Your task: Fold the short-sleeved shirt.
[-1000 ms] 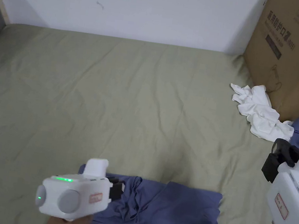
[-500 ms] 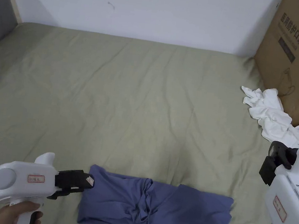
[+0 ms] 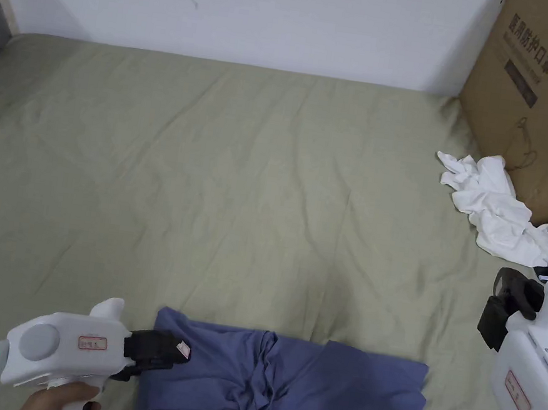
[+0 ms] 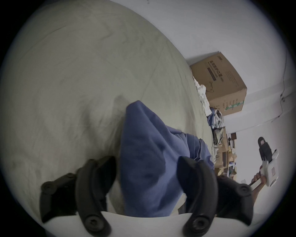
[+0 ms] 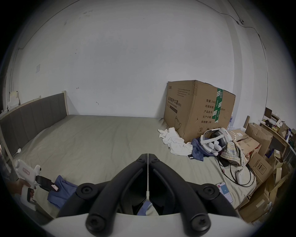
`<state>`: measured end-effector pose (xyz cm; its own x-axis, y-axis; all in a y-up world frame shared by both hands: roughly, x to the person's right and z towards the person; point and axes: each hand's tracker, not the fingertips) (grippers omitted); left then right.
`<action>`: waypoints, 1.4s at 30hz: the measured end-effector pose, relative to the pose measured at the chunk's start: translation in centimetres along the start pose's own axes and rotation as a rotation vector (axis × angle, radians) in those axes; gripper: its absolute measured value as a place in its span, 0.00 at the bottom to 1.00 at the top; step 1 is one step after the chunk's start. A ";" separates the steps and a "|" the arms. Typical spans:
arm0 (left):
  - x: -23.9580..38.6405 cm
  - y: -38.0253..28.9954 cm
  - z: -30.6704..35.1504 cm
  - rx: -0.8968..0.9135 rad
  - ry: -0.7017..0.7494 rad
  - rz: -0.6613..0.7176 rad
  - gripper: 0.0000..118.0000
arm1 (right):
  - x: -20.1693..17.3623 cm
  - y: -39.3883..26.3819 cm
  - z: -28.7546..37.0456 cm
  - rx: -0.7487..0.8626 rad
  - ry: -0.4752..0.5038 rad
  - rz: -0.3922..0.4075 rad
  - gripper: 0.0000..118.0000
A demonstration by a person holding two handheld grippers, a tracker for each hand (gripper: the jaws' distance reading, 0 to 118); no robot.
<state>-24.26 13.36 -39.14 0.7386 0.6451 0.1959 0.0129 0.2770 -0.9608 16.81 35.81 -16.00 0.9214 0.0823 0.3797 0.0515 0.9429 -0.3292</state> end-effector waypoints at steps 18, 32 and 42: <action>2.3 0.7 6.6 0.063 0.091 -0.064 0.10 | 0.0 1.3 0.5 0.040 0.022 -0.022 0.03; 7.1 2.3 13.1 0.088 0.237 -0.144 0.10 | 0.4 1.0 1.5 0.072 0.062 -0.055 0.03; 18.1 1.0 2.8 -0.027 0.233 -0.308 0.10 | 3.3 0.9 2.8 0.090 0.024 -0.077 0.03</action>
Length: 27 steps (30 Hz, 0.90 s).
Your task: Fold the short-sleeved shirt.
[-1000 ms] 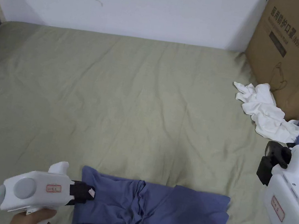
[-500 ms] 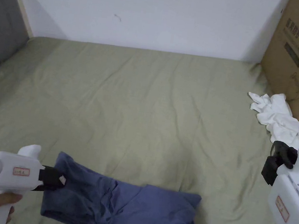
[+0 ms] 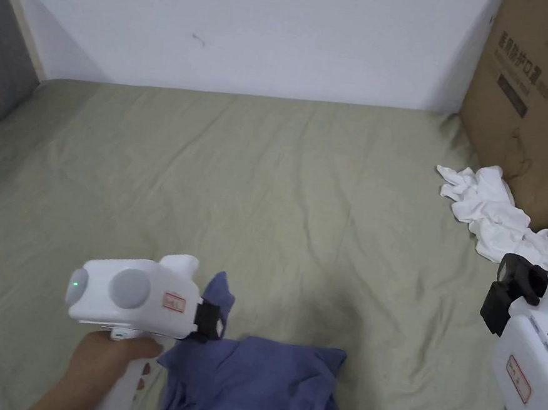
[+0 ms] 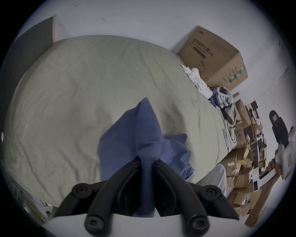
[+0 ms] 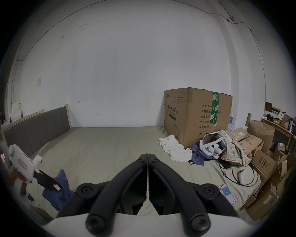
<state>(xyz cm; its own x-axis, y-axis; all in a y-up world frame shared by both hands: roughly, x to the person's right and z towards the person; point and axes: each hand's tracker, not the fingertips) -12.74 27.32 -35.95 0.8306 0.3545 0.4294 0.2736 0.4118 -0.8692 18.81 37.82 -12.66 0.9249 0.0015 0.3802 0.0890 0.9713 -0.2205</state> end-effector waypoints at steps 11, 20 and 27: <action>9.4 -2.3 -10.8 -0.134 0.018 -0.081 0.10 | 2.1 -0.5 0.4 -0.016 -0.046 -0.010 0.03; 10.7 -4.1 -12.1 -0.134 -0.055 -0.026 0.75 | 2.4 -0.8 0.5 -0.027 -0.052 -0.010 0.03; 9.2 -3.0 -5.8 0.078 -0.088 -0.042 1.00 | 2.3 -0.3 0.6 -0.017 -0.049 -0.013 0.03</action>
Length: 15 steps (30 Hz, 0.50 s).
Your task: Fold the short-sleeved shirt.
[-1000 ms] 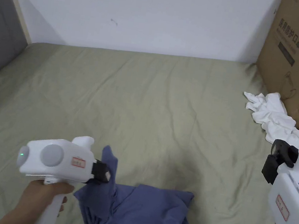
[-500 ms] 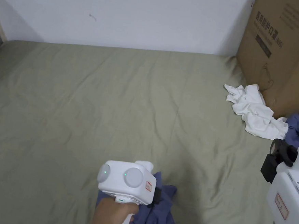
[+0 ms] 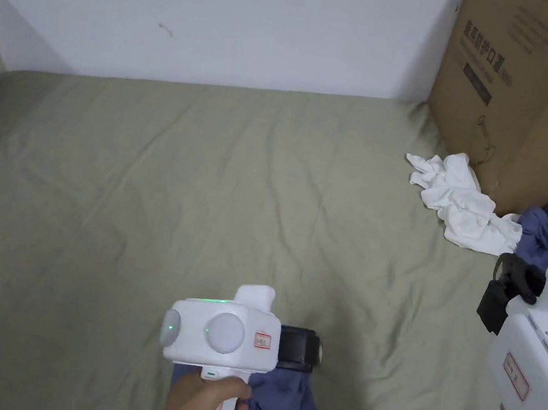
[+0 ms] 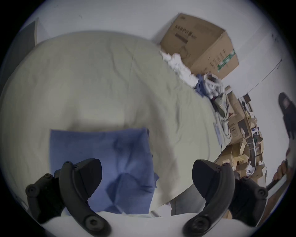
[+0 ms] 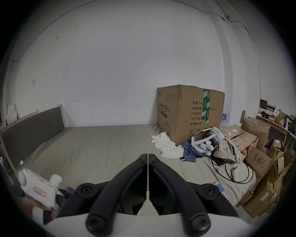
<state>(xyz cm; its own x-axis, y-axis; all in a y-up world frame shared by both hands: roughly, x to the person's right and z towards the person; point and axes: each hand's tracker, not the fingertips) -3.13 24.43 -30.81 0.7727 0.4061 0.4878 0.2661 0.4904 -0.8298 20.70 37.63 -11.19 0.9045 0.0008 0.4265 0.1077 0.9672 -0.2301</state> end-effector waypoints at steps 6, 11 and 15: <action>-2.6 1.1 4.2 0.158 0.070 -0.012 1.00 | -0.6 0.5 0.1 0.016 0.011 -0.002 0.03; -5.5 0.5 4.4 0.223 0.132 -0.022 0.79 | -1.0 0.6 0.4 0.024 0.019 -0.001 0.03; -7.1 -1.0 3.3 0.205 0.126 -0.013 0.22 | -1.0 0.5 0.5 0.020 0.021 0.004 0.03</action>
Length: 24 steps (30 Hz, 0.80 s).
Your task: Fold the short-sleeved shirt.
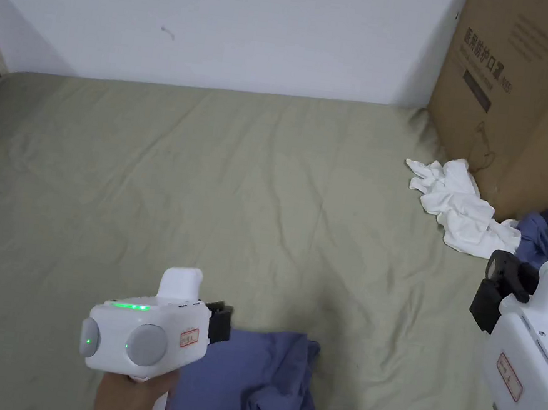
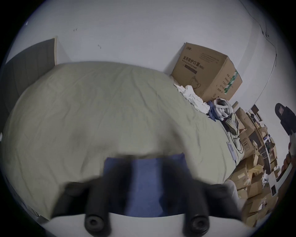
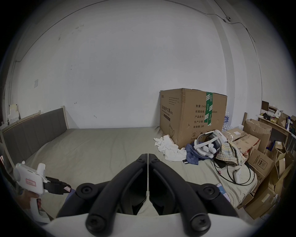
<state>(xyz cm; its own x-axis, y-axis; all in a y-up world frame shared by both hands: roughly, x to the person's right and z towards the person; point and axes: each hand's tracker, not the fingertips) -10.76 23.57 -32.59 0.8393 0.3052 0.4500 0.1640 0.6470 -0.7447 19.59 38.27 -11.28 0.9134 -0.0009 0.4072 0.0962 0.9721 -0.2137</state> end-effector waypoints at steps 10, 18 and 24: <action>0.7 -5.2 -3.5 -0.073 -0.059 -0.028 0.04 | 1.0 -0.2 0.0 -0.012 -0.022 0.003 0.03; 6.3 -8.7 -6.5 -0.120 -0.102 -0.152 0.04 | 2.0 -0.8 0.2 -0.031 -0.044 0.007 0.03; 10.1 -10.0 -8.2 -0.165 -0.128 -0.191 0.04 | 2.5 -1.1 0.1 -0.045 -0.056 0.002 0.03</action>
<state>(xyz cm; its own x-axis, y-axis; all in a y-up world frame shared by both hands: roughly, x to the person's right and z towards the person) 0.31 14.46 -24.57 0.7145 0.2809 0.6408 0.4042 0.5818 -0.7057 21.72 37.25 -9.92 0.8901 0.0156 0.4555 0.1131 0.9606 -0.2540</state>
